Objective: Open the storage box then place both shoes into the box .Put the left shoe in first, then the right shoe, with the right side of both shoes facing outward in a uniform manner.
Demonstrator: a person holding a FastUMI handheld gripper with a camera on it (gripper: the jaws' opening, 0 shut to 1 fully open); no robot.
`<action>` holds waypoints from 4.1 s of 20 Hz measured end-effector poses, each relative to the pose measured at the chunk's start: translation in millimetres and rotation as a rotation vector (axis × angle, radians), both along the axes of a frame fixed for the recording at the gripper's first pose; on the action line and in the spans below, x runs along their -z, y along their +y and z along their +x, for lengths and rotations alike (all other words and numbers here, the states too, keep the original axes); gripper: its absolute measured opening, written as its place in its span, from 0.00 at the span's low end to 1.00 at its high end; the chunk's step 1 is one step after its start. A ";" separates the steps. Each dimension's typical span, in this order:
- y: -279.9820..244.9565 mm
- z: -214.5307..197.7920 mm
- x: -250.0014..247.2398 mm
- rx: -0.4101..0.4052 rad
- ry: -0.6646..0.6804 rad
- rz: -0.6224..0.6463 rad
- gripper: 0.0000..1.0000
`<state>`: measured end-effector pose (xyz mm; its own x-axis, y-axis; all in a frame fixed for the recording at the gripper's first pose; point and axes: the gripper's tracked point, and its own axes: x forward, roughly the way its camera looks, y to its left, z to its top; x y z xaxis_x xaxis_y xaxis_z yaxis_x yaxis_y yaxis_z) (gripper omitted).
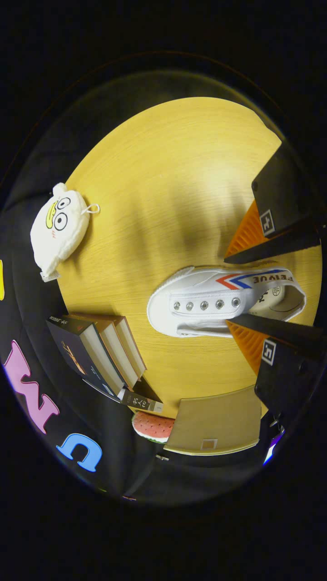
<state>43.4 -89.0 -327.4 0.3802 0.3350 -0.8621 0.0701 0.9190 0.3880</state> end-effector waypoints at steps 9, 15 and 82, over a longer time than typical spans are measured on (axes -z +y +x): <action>-9.1 -1.0 17.0 -0.042 -0.006 -0.041 0.29; -12.5 -3.5 12.2 -0.031 -0.023 0.000 0.09; 230.2 3.9 -297.0 -0.072 -0.699 -0.081 0.99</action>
